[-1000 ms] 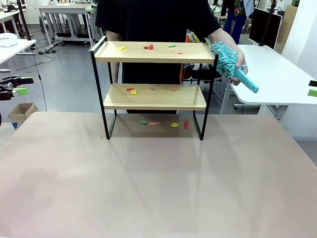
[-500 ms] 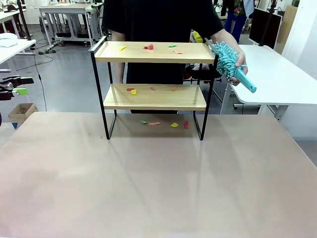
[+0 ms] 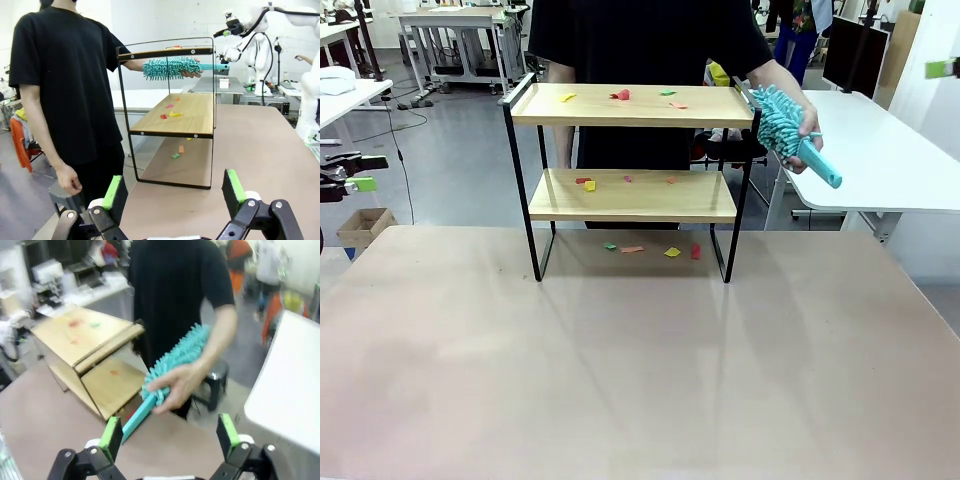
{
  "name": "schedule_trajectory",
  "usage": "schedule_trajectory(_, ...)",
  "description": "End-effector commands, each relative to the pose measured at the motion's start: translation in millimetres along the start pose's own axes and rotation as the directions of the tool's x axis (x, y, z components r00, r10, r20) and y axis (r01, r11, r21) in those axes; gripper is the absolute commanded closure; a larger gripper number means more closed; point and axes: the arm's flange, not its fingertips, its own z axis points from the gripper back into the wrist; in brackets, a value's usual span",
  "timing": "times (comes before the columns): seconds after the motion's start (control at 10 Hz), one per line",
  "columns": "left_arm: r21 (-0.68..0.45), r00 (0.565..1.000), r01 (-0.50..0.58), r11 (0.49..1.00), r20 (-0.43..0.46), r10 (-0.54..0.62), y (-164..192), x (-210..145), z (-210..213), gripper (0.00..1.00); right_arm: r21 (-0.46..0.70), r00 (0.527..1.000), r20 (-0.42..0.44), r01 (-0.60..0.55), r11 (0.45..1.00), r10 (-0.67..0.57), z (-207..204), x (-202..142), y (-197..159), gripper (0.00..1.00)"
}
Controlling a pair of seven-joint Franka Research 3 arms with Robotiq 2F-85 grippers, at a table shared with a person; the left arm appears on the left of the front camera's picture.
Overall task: Clean the shelf.
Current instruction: Pick up the Duster handed by the human.
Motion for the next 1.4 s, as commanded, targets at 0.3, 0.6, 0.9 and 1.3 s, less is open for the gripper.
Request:
schedule_trajectory(0.3,0.001,1.000,0.005,1.000,0.001,-0.005,-1,3,0,0.00,-0.141,0.939,-0.321,0.082,0.987,-0.124,-54,21,64,0.00)
schedule_trajectory(0.6,0.001,1.000,0.005,1.000,0.001,-0.005,-1,3,0,0.00,-0.130,0.952,-0.295,0.040,0.991,-0.077,-41,1,63,0.00)
schedule_trajectory(0.9,0.001,1.000,0.005,1.000,0.001,-0.005,-1,3,0,0.00,-0.117,0.948,-0.308,0.049,0.992,-0.084,-41,4,60,0.00)
schedule_trajectory(1.3,0.001,1.000,0.005,1.000,0.001,-0.005,-1,3,0,0.00,-0.233,0.919,-0.380,0.018,0.972,-0.108,-72,21,109,0.00)
